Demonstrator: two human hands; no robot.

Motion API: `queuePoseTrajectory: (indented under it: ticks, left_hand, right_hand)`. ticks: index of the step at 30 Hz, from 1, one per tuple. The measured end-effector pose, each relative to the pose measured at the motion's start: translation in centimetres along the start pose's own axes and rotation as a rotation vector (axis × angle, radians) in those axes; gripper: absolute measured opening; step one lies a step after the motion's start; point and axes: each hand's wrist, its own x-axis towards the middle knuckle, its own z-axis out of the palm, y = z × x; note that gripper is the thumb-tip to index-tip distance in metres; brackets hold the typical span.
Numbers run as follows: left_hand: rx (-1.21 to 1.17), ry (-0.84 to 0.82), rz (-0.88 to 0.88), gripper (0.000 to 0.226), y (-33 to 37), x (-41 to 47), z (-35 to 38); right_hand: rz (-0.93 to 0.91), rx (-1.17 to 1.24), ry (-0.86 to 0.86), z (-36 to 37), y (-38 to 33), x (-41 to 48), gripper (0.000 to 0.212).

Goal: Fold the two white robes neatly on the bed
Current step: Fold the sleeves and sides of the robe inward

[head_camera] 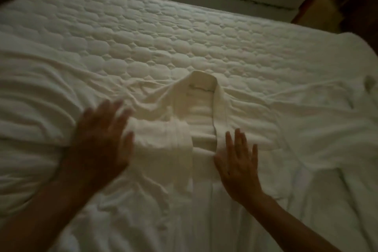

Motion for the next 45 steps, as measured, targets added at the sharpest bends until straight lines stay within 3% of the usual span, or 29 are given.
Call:
queuePoseTrajectory:
  ticks: [3,7,11,14,17,21,27,32,34,36,40,43,45]
  left_hand:
    - [-0.077,-0.424,0.099,0.072,9.5,-1.5,5.5]
    - [-0.131,-0.675,-0.063,0.085,12.3,-1.3,11.4]
    - [0.005,-0.668,-0.058,0.107,12.1,0.6,11.3]
    - [-0.002,-0.672,-0.159,0.086,12.8,2.6,11.0]
    - [0.025,-0.65,-0.229,0.076,15.1,2.8,10.7]
    - [-0.015,-0.363,-0.258,0.053,15.6,3.8,8.8]
    - [0.001,-0.097,-0.278,0.041,10.6,11.4,7.5]
    - [0.103,-0.18,-0.249,0.047,7.2,16.6,10.3]
    - [0.141,-0.266,-0.291,0.061,5.3,17.3,12.3]
    - [0.144,-0.235,-0.296,0.078,3.7,17.1,13.7]
    - [0.05,-0.116,-0.36,0.067,1.9,18.4,12.8]
    - [0.212,-0.141,-0.157,0.053,2.4,19.5,13.2]
    - [0.191,-0.123,-0.079,0.04,2.7,20.8,13.3]
  right_hand:
    - [-0.1,-0.021,-0.217,3.2,-1.6,-0.2,0.073]
    - [-0.134,0.06,-0.281,4.0,-0.9,1.1,0.076]
    - [-0.176,0.348,-0.431,0.6,1.8,2.2,0.072]
    - [-0.068,0.608,-0.255,-2.5,5.9,1.6,0.054]
    - [-0.035,0.521,-0.094,-3.7,11.8,-0.2,0.037]
    - [0.01,0.427,-0.114,-4.7,17.6,-1.2,0.028]
    - [-0.092,0.255,0.07,-4.2,15.6,9.0,0.029]
    - [-0.057,0.195,0.12,-2.7,9.5,19.3,0.04]
    - [-0.054,0.082,0.074,-1.3,8.2,21.4,0.043]
    - [-0.038,0.04,0.025,0.4,8.0,21.8,0.044]
    - [0.039,0.044,-0.024,1.2,8.2,22.5,0.045]
    - [-0.004,0.016,-0.143,0.6,8.1,24.2,0.049]
    - [-0.068,-0.005,-0.145,-0.2,7.8,25.4,0.044]
